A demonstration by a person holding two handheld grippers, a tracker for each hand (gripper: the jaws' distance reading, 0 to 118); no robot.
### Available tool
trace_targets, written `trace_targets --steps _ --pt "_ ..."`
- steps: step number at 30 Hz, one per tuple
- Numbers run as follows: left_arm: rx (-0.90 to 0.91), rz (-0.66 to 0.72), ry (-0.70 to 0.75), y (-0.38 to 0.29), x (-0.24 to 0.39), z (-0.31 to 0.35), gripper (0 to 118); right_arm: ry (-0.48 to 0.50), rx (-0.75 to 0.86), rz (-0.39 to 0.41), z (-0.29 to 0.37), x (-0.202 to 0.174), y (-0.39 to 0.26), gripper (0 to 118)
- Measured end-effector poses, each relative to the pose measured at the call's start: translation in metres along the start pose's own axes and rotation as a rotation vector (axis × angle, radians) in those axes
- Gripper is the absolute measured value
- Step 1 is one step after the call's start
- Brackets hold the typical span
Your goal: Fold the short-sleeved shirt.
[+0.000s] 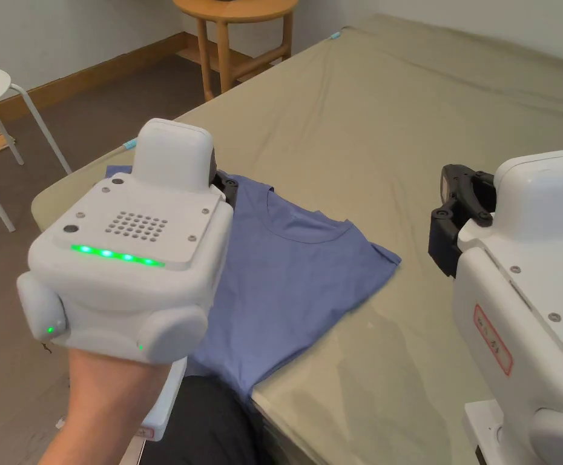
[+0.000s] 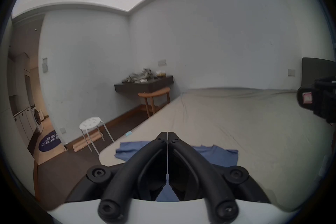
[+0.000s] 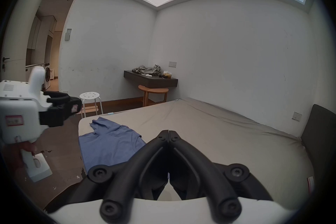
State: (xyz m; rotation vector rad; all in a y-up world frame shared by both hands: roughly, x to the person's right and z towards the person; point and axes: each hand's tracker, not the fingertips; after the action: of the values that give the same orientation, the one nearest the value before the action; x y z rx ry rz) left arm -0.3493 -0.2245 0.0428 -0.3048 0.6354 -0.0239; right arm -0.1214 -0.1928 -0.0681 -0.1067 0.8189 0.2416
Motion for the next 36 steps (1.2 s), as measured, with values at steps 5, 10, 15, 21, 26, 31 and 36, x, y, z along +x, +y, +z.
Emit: trace_targets --steps 5,10,15,21,26,31,36 --pt "-0.243 0.062 -0.095 -0.034 -0.003 -0.086 0 -0.01 -0.06 0.018 -0.016 0.014 -0.018 0" --pt "-0.494 0.049 -0.125 -0.093 -0.003 -0.174 0 -0.044 -0.106 0.012 -0.037 0.03 -0.034 0" --pt "-0.645 0.091 -0.108 -0.144 -0.005 -0.232 0 -0.066 -0.171 0.011 -0.059 0.045 -0.049 0" --pt "-0.675 0.07 -0.012 -0.174 -0.008 -0.269 108 -0.1 -0.212 -0.012 -0.069 0.057 -0.069 0" --pt "-0.745 0.185 -0.036 -0.181 -0.018 -0.28 117 -0.115 -0.24 -0.027 -0.072 0.064 -0.078 0" --pt "-0.756 0.167 -0.063 -0.175 -0.018 -0.277 117 -0.119 -0.252 -0.066 -0.072 0.064 -0.082 0" --pt "-0.682 0.131 -0.08 -0.162 -0.005 -0.257 93 -0.116 -0.252 -0.064 -0.063 0.059 -0.079 0"
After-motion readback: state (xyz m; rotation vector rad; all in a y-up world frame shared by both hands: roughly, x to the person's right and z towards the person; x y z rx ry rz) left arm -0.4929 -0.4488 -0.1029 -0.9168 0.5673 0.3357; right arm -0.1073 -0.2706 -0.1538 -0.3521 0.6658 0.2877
